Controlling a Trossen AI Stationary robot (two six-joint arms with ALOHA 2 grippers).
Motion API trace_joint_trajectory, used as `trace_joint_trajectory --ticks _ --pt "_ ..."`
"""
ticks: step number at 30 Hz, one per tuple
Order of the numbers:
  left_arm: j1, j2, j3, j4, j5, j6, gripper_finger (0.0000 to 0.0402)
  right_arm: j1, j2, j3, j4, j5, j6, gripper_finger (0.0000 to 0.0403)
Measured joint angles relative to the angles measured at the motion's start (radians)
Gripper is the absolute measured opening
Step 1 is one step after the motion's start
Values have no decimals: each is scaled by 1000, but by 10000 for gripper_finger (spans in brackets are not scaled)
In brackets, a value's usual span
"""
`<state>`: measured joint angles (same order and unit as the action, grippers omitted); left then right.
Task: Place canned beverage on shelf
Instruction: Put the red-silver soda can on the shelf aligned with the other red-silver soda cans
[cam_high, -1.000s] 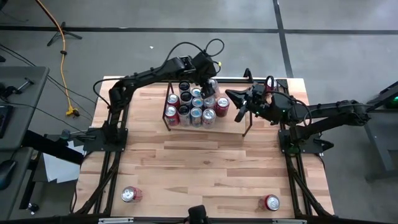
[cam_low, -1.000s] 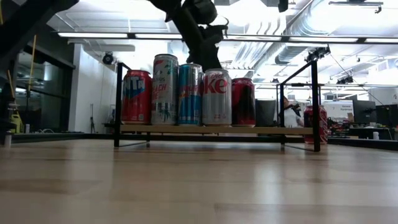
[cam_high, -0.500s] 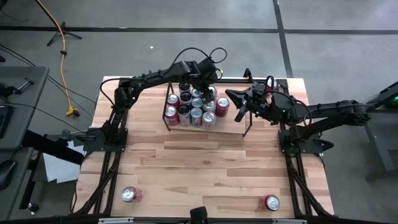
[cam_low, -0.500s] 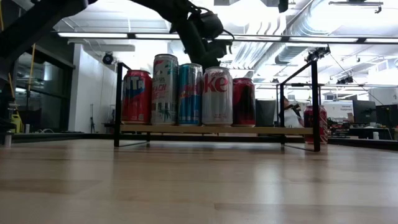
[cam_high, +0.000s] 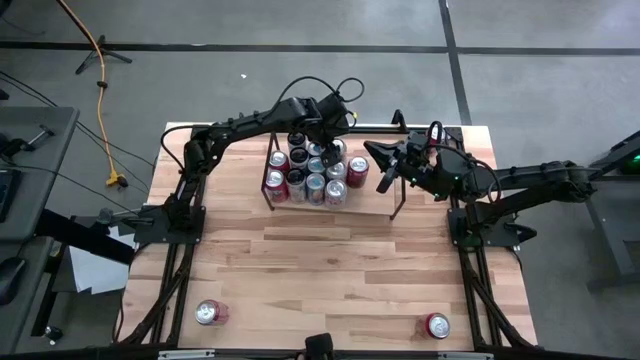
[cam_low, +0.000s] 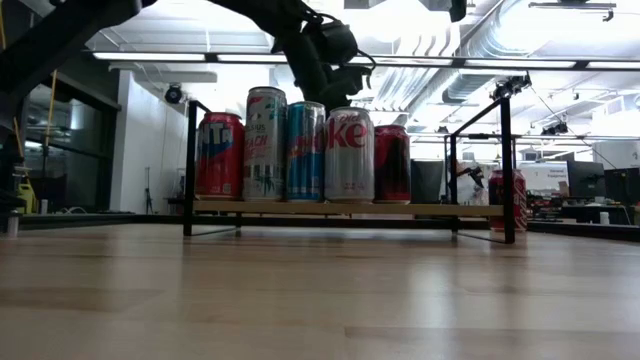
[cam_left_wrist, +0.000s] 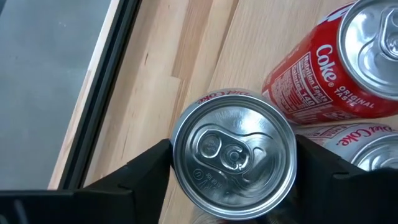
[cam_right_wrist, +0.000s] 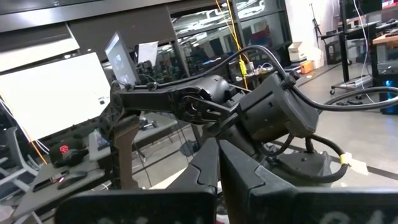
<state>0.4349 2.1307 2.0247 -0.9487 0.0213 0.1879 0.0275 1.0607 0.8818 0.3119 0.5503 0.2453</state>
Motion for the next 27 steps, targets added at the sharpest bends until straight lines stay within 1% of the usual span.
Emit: trace_joint_trajectory --ticks 4,7,10,15,24,27 --pt "0 0 0 -2 6 6 259 -2 0 0 0 0 3 0" --pt "0 0 0 -1 26 7 271 -2 0 0 0 0 4 0" --pt "0 0 0 2 56 7 274 -2 0 0 0 0 8 0" --pt "-4 0 0 6 63 16 275 -2 0 0 0 0 8 0" --pt "-2 -6 0 14 62 0 275 -2 0 0 0 0 8 0" --pt "-3 -6 0 13 41 -3 275 -2 0 0 0 0 8 0"
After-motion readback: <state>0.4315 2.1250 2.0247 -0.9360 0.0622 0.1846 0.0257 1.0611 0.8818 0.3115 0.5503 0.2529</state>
